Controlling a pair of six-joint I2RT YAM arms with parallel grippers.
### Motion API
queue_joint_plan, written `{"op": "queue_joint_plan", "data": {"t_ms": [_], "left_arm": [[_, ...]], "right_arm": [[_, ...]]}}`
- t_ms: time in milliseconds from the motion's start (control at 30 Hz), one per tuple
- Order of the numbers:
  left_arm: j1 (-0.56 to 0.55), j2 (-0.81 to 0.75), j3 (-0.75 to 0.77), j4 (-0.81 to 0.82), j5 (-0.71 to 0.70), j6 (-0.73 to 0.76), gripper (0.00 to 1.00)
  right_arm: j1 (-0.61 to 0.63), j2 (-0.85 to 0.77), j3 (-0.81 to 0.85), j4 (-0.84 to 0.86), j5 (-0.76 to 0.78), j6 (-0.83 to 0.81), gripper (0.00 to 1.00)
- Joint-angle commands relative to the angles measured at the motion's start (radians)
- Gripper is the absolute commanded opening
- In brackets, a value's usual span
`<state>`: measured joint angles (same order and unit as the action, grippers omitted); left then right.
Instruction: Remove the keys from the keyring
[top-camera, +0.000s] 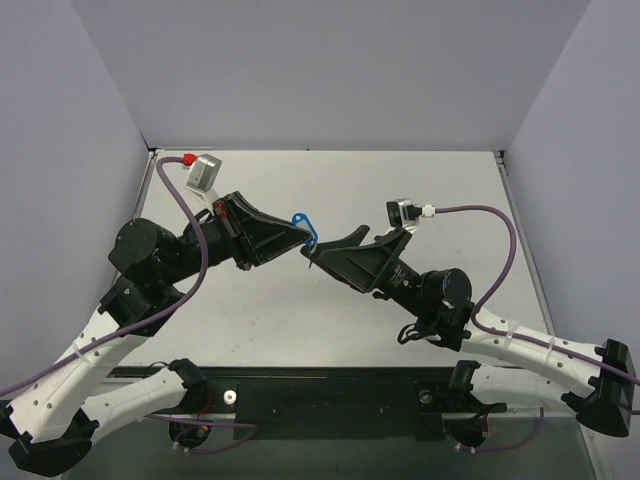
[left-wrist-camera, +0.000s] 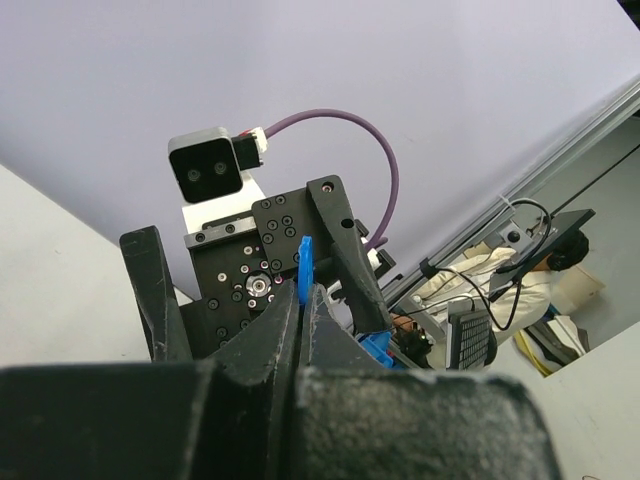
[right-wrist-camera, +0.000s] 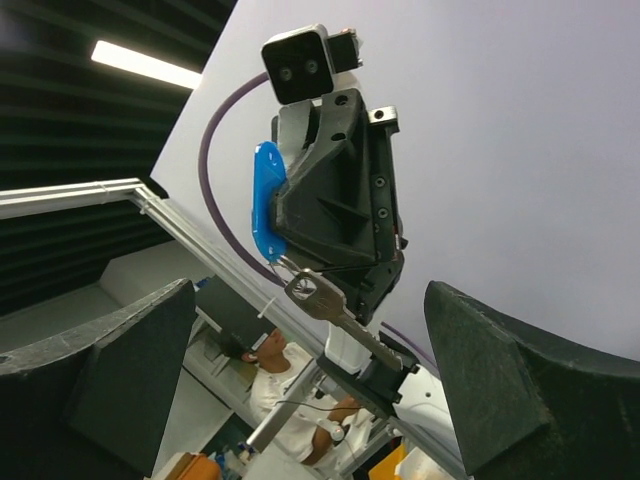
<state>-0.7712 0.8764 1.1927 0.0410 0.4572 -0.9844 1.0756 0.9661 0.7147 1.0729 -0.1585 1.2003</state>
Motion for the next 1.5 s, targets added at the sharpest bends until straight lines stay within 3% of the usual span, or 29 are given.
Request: {"op": "queue_joint_plan", "data": {"t_ms": [0,533,1000,1467], "left_arm": [[-0.007,-0.02,-0.005,0.098,0.001,-0.03,0.0],[-0.014,-0.031,-0.019,0.112,-0.011,-0.033,0.0],[-0.014,-0.04,-0.021,0.102,-0.018,-0.023,0.0],[-0.014,-0.053,-0.06,0.169,0.008,-0.028,0.0]], "right_arm": [[0.015,0.022,0.034,0.232,-0.03,0.047,0.91],[0.037,0.037,0.039,0.272,-0.024,0.064,0.79],[0.041,0.04,0.02,0.303,-0.012,0.077,0.61],[0.043,0.049,0.014,0.351,-0.003,0.099,0.55]]}}
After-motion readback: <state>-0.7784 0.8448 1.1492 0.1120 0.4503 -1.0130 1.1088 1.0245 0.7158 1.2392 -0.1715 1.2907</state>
